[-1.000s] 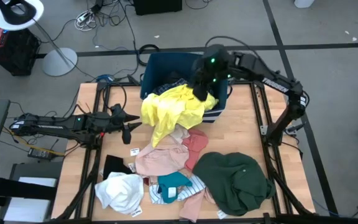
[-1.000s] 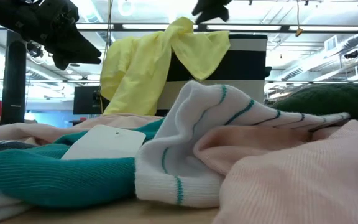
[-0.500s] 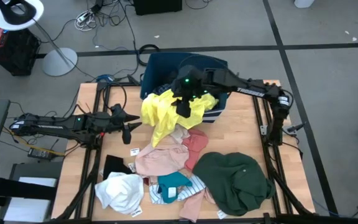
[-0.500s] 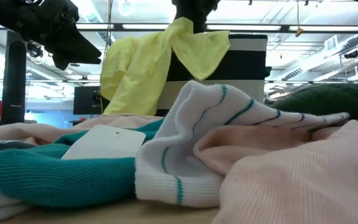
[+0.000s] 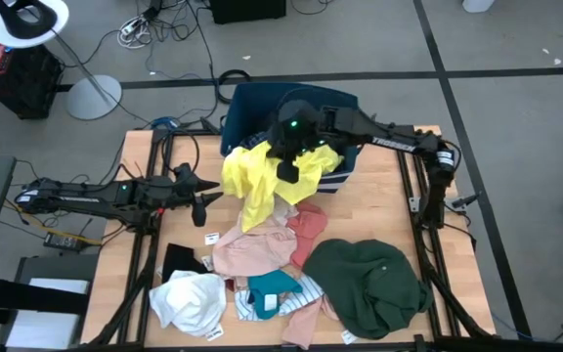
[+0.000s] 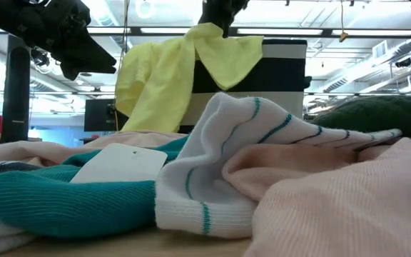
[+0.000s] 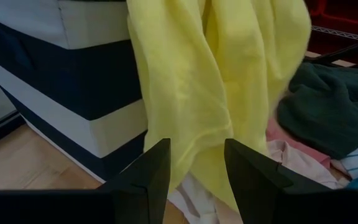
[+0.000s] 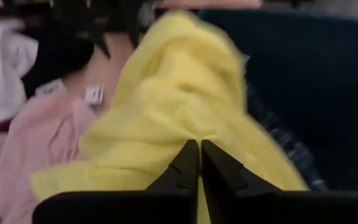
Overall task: Sort clothes
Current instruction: Put the yellow shirt into the blue laundry bin
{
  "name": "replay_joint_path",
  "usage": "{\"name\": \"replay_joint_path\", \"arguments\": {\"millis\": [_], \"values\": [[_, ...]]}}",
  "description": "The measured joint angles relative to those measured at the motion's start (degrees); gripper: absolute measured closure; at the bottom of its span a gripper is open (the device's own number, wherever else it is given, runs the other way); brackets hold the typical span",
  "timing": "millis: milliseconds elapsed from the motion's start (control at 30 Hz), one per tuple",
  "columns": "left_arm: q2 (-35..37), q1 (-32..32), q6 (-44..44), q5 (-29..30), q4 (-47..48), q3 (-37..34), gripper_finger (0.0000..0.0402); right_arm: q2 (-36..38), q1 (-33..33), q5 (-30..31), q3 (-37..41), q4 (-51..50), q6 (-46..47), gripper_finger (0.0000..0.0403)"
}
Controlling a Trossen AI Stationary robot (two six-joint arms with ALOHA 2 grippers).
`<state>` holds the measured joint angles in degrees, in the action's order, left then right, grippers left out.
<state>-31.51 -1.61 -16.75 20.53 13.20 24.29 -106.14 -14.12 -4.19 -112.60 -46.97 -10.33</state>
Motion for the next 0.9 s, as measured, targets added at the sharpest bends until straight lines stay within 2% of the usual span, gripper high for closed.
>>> {"name": "replay_joint_path", "arguments": {"millis": [233,500,567,667,900], "values": [[0.0,0.0,0.07,0.0,-0.01,0.0,0.0245,4.98,-1.47,5.72,0.0,3.88,0.02,0.04],[0.0,0.0,0.15,0.0,0.0,0.0,0.0245,9.07,-3.68,27.36,0.0,7.66,2.5,0.0401],[0.02,0.0,0.17,0.0,-0.02,0.0,0.0245,9.57,-4.89,30.81,-0.04,7.41,3.22,0.0401],[0.02,0.0,0.2,0.0,-0.01,0.0,0.0245,9.22,-7.03,30.14,-0.11,3.38,4.44,0.0402],[0.02,-0.01,0.2,0.0,-0.03,0.0,0.0245,5.48,-11.39,15.55,4.2,-4.25,11.43,0.0402]]}}
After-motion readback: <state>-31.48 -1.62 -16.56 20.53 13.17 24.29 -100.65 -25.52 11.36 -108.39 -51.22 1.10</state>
